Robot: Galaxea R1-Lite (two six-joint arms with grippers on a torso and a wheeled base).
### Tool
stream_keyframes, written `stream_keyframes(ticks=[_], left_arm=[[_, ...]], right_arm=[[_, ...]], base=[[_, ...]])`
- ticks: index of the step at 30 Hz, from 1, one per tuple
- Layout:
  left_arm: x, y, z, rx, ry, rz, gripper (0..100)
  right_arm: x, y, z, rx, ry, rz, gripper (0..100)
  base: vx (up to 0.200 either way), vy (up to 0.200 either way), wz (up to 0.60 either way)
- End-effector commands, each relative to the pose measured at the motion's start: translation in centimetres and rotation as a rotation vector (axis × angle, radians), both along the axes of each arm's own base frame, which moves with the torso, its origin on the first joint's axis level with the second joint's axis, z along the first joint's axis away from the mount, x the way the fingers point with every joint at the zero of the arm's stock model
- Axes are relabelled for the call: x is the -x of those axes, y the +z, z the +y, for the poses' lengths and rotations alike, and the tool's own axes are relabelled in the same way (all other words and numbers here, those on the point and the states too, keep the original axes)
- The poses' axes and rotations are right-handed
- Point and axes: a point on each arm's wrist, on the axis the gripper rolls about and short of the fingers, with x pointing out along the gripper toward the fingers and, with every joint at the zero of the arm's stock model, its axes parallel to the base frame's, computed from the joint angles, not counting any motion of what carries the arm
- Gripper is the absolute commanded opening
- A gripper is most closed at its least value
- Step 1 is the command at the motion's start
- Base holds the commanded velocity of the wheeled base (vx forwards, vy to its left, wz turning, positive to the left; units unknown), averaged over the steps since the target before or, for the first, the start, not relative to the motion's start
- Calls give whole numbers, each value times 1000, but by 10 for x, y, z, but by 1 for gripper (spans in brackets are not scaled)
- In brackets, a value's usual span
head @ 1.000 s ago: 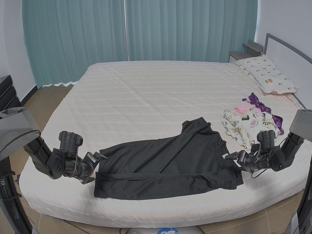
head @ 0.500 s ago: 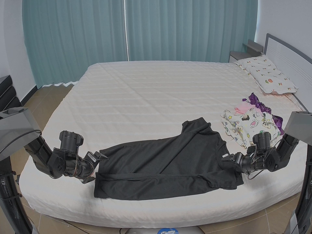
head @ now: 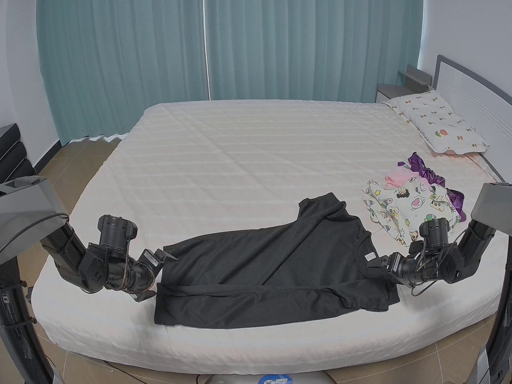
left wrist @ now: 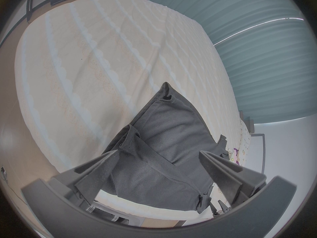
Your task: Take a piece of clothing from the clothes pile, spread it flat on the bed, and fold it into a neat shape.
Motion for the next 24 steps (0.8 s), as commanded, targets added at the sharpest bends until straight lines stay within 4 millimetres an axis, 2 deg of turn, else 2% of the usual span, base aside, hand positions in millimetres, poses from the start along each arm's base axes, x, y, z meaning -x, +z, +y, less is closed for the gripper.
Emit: stream_keyframes(ticks=[1, 9, 24], left_arm=[[0, 0, 0, 0, 0, 1, 100], [0, 0, 0, 0, 0, 1, 100], [0, 0, 0, 0, 0, -1, 100]], right_arm=[[-1, -2, -2, 2, -4, 3, 100], [-2, -13, 2, 21, 24, 22, 100], [-3, -21, 2, 62, 52, 31, 100]], base=[[0, 0, 0], [0, 0, 0], [0, 0, 0]])
